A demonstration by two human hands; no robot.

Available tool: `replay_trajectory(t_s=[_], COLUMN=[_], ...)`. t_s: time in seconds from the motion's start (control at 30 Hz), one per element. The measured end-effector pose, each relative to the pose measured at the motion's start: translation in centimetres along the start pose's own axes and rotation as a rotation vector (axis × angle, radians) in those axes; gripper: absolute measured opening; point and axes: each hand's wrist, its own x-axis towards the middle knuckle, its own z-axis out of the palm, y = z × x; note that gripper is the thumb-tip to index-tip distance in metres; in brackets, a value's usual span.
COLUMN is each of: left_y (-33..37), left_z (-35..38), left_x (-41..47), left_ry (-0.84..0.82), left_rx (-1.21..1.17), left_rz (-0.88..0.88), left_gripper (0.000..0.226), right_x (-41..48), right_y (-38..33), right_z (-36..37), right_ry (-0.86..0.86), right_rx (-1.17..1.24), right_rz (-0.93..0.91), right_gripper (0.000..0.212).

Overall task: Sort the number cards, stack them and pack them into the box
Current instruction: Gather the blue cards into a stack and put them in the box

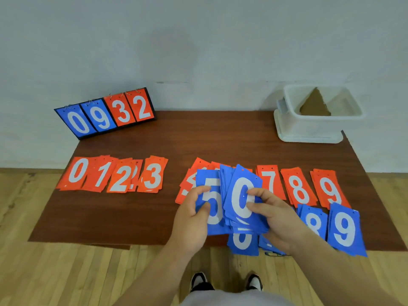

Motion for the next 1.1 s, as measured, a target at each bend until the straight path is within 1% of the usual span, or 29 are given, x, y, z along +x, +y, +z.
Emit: replay_trajectory(t_s=[0.1,0.17,0.23,0.3,0.37,0.4,0.47,0.5,0.6,0.63,0.67,0.77,0.83,0.9,0.97,1.1], left_y=[1.1,1.5,1.6,1.5,1.2,0.9,0.3,-0.2,-2.4,-3.4,-4.5,-7.7,-8.9,-9.5,-9.9,-10.4], left_z=[-0.6,-0.8,-0.7,-0.4,0.2,0.7,1.7,2.4,4.8,5.6,6.6,10.0,12.5,14.6,16.2,17.5], left_x=[0.1,0.1,0.1,0.2,0.3,0.3,0.6,0.8,1.5,1.7,1.9,2.0,1.9,1.9,2.0,1.9], left_ry=[-0.078,-0.145,-0.236,-0.332,-0.393,-0.402,-0.364,-0.329,-0.23,-0.2,-0.18,-0.133,-0.065,0.001,0.044,0.123], left_rx=[0.016,-0.017,-0.044,-0.061,-0.056,-0.067,-0.058,-0.011,0.209,0.292,0.365,0.563,0.672,0.779,0.835,0.772], left_rz=[0.058,0.074,0.054,0.023,0.007,0.009,0.019,0.019,-0.087,-0.128,-0.158,-0.255,-0.325,-0.36,-0.378,-0.456], left_gripper=[0.036,0.031,0.02,0.011,0.016,0.019,0.029,0.032,0.027,0.028,0.036,0.068,0.082,0.088,0.092,0.098], right_x=[0.1,0.0,-0.4,-0.9,-1.5,-1.6,-1.8,-1.9,-2.1,-2.2,-2.3,-2.7,-2.9,-2.8,-2.6,-2.0], right_y=[0.7,1.4,1.9,2.2,2.2,2.1,1.7,1.5,0.7,0.5,0.4,0.0,-0.4,-1.0,-1.5,-2.1], right_z=[1.1,1.6,2.1,2.3,1.9,1.4,0.0,-1.0,-4.9,-6.3,-7.8,-11.7,-14.1,-16.3,-18.2,-20.8], right_ry=[0.088,0.124,0.115,0.089,0.078,0.1,0.202,0.263,0.412,0.442,0.46,0.459,0.442,0.413,0.386,0.348], right_rx=[-0.204,-0.302,-0.331,-0.3,-0.289,-0.313,-0.405,-0.468,-0.58,-0.601,-0.618,-0.664,-0.666,-0.692,-0.731,-0.759], right_rz=[-0.086,-0.1,-0.085,-0.068,-0.068,-0.088,-0.14,-0.162,-0.207,-0.206,-0.201,-0.16,-0.129,-0.108,-0.09,-0.033], right_gripper=[0.023,0.023,0.023,0.023,0.023,0.023,0.025,0.027,0.03,0.029,0.028,0.028,0.027,0.025,0.024,0.022])
